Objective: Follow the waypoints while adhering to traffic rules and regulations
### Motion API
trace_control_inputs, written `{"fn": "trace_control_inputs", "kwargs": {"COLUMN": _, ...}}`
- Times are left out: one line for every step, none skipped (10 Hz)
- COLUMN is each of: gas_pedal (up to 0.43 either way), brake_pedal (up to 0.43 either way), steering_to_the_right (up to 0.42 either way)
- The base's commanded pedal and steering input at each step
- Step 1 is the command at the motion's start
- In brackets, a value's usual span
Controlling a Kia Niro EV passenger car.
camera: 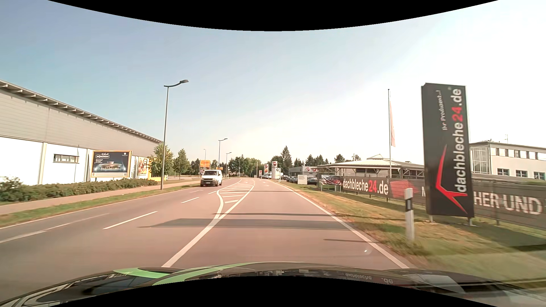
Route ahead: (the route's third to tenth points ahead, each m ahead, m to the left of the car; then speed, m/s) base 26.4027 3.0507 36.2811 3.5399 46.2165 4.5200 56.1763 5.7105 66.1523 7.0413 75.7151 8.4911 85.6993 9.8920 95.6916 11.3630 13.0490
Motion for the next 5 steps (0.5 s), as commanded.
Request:
{"fn": "trace_control_inputs", "kwargs": {"gas_pedal": 0.059, "brake_pedal": 0.000, "steering_to_the_right": -0.003}}
{"fn": "trace_control_inputs", "kwargs": {"gas_pedal": 0.059, "brake_pedal": 0.000, "steering_to_the_right": -0.004}}
{"fn": "trace_control_inputs", "kwargs": {"gas_pedal": 0.059, "brake_pedal": 0.000, "steering_to_the_right": -0.003}}
{"fn": "trace_control_inputs", "kwargs": {"gas_pedal": 0.067, "brake_pedal": 0.000, "steering_to_the_right": -0.002}}
{"fn": "trace_control_inputs", "kwargs": {"gas_pedal": 0.067, "brake_pedal": 0.000, "steering_to_the_right": -0.001}}
